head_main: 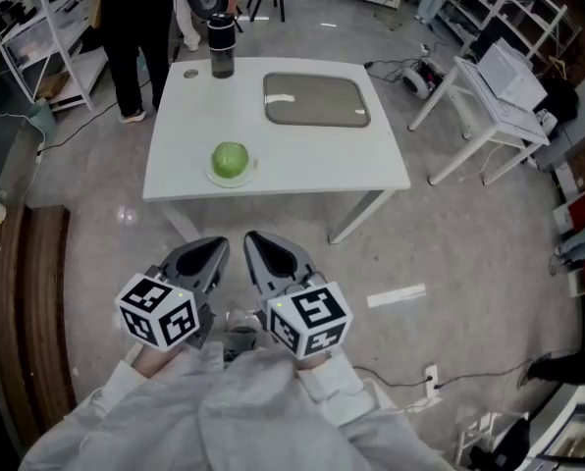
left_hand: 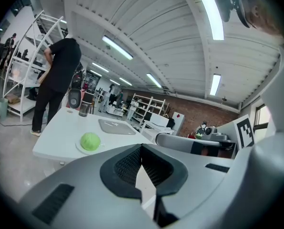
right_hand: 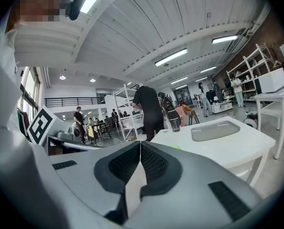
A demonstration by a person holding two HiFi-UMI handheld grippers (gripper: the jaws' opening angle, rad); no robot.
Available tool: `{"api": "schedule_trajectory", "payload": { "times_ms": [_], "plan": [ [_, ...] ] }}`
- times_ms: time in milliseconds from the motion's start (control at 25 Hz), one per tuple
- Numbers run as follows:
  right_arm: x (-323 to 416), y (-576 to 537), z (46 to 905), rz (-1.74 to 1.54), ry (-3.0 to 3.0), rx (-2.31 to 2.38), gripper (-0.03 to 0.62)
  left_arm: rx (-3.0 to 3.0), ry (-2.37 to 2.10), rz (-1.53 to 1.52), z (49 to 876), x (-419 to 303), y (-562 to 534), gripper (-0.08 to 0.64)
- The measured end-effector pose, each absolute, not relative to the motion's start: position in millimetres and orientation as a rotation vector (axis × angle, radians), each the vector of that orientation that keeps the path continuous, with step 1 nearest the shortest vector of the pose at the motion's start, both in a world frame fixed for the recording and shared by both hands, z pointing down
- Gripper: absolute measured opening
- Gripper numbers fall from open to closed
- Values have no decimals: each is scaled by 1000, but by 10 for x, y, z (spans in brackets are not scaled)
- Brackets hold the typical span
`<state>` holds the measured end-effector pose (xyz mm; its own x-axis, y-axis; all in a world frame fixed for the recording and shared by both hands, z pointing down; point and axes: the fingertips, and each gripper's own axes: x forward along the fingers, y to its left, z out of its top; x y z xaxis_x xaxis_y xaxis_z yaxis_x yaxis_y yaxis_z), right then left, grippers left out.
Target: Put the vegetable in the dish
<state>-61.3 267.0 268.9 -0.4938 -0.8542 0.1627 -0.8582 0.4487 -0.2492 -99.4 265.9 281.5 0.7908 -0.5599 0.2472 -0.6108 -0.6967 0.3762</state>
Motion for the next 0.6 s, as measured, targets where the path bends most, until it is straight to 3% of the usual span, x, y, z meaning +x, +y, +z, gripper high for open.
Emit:
{"api": "schedule_trajectory", "payload": {
  "times_ms": [600],
  "plan": [
    [-653, 1973, 3011, 618, -2554, 1637, 14, 2478, -763, 238, 3130, -1021, 1991, 8]
  ]
}}
